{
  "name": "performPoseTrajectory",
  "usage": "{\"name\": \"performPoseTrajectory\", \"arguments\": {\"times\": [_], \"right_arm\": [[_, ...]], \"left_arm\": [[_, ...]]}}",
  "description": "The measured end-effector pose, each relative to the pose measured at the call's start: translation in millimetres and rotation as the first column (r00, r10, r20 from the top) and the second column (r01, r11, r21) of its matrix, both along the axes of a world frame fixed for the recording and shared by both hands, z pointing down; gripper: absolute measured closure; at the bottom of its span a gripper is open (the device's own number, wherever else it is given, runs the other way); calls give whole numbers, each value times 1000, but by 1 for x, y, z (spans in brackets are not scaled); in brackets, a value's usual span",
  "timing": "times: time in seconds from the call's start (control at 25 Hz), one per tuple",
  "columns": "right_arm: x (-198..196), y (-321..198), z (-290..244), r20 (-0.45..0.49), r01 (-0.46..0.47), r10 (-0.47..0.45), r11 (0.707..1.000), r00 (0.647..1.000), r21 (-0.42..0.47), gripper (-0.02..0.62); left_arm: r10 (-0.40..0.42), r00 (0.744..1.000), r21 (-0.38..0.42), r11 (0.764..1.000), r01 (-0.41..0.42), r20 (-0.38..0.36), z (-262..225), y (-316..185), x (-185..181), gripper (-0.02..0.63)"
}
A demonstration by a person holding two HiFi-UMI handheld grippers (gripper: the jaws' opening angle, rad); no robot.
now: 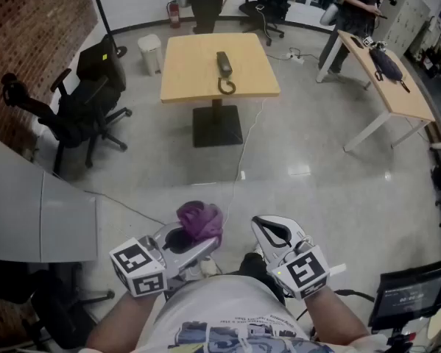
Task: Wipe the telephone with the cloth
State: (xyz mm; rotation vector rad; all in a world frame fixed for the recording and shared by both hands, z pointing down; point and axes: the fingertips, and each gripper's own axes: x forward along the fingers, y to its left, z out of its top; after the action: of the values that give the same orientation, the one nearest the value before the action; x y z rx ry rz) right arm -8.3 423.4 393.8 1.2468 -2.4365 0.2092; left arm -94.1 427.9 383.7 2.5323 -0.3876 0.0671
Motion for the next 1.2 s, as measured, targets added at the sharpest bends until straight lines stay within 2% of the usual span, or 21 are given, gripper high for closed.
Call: {"name": "performPoseTrajectory", "arguments": {"times": [0.72,0.92,1.2], "right_arm": [[-24,-5,4,-7,34,-35,998,999,-45,592],[-19,-30,16,9,44,-44,997,999,-68,592],[3,-89,13,47,86,-82,993,996,-77,592]], "left_arm": [[-61,998,-22,998,60,-11,3,-11,-30,456],[-77,997,-38,996,77,2,12,-34,-27,457],[-112,993,-47,992,113,40,9,-83,-4,457]]}}
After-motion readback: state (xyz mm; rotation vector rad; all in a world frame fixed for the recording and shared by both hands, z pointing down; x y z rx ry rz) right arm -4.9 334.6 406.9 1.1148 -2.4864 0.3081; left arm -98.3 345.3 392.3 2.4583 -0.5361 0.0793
